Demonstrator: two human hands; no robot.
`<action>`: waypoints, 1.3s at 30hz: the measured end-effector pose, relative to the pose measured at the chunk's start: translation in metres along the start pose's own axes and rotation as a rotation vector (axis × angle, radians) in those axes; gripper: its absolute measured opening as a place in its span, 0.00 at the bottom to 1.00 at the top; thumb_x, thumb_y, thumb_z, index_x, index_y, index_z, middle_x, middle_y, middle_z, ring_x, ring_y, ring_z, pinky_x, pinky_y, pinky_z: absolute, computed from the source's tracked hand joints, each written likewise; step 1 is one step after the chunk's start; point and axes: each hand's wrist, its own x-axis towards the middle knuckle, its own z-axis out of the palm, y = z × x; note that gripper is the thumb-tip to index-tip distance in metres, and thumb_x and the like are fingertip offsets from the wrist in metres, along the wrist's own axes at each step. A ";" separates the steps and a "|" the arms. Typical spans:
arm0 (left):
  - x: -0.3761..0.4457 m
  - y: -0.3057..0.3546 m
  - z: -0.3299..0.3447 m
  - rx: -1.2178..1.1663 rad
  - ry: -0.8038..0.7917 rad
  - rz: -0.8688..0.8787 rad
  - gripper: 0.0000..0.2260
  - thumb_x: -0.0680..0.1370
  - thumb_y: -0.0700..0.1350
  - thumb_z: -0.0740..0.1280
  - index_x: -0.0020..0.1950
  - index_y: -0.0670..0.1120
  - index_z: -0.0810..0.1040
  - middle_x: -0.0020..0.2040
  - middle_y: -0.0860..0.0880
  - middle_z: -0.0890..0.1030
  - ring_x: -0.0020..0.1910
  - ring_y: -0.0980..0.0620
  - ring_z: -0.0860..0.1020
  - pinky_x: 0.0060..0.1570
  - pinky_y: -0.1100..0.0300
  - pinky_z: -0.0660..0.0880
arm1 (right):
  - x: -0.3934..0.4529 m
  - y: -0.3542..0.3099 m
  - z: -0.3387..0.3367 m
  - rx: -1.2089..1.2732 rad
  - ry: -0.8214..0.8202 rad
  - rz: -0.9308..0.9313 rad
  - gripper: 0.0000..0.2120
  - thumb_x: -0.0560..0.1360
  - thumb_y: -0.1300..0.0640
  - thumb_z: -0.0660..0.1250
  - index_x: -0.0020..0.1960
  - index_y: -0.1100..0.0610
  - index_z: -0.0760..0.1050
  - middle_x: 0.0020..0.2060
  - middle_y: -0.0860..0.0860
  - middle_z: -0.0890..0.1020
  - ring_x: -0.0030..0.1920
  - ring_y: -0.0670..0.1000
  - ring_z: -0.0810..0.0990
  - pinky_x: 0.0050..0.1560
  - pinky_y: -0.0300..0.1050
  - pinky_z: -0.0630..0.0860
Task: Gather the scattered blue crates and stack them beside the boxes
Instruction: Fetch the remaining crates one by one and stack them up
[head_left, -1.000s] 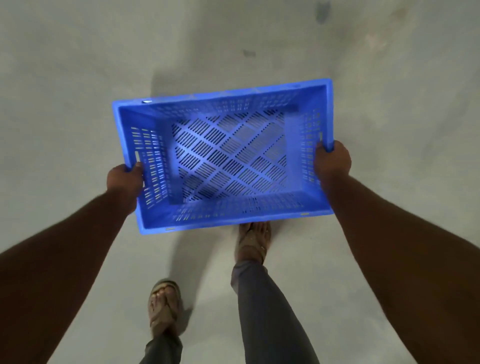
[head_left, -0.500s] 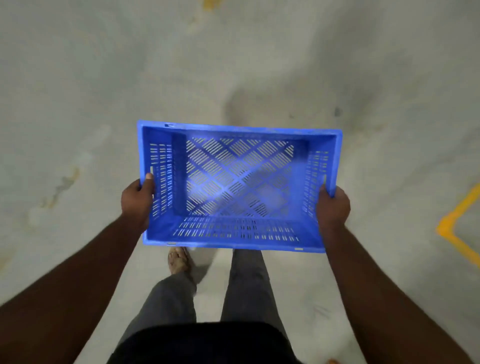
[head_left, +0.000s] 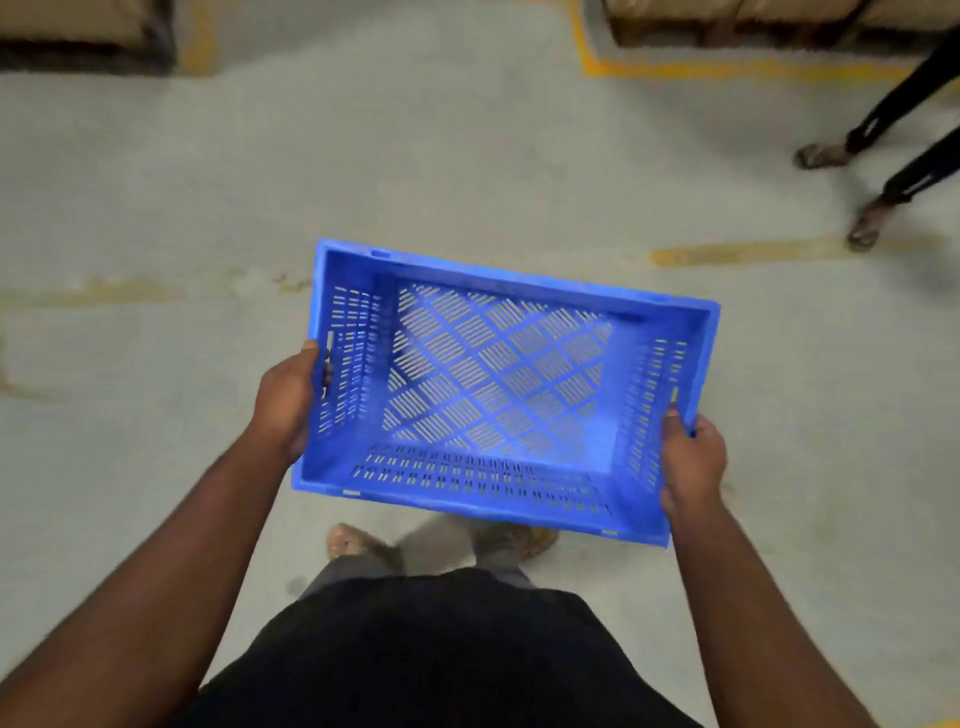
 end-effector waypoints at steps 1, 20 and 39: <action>0.001 0.006 -0.031 -0.044 0.040 0.009 0.15 0.82 0.54 0.65 0.43 0.44 0.80 0.31 0.51 0.80 0.29 0.53 0.77 0.35 0.59 0.78 | -0.013 -0.021 0.025 -0.021 -0.025 -0.047 0.07 0.80 0.54 0.67 0.48 0.58 0.79 0.37 0.56 0.76 0.37 0.49 0.71 0.37 0.44 0.70; 0.067 0.061 -0.547 -0.641 0.822 0.046 0.14 0.79 0.56 0.68 0.43 0.46 0.81 0.40 0.45 0.79 0.37 0.46 0.76 0.51 0.44 0.74 | -0.352 -0.286 0.582 0.018 -0.869 -0.390 0.04 0.78 0.60 0.69 0.50 0.56 0.83 0.32 0.43 0.79 0.31 0.41 0.73 0.39 0.42 0.73; 0.222 0.178 -0.965 -0.982 1.215 0.026 0.17 0.74 0.60 0.70 0.42 0.45 0.83 0.42 0.43 0.81 0.41 0.45 0.78 0.52 0.39 0.77 | -0.759 -0.472 1.057 -0.111 -1.232 -0.460 0.11 0.76 0.60 0.72 0.57 0.62 0.82 0.43 0.55 0.82 0.39 0.51 0.77 0.46 0.49 0.77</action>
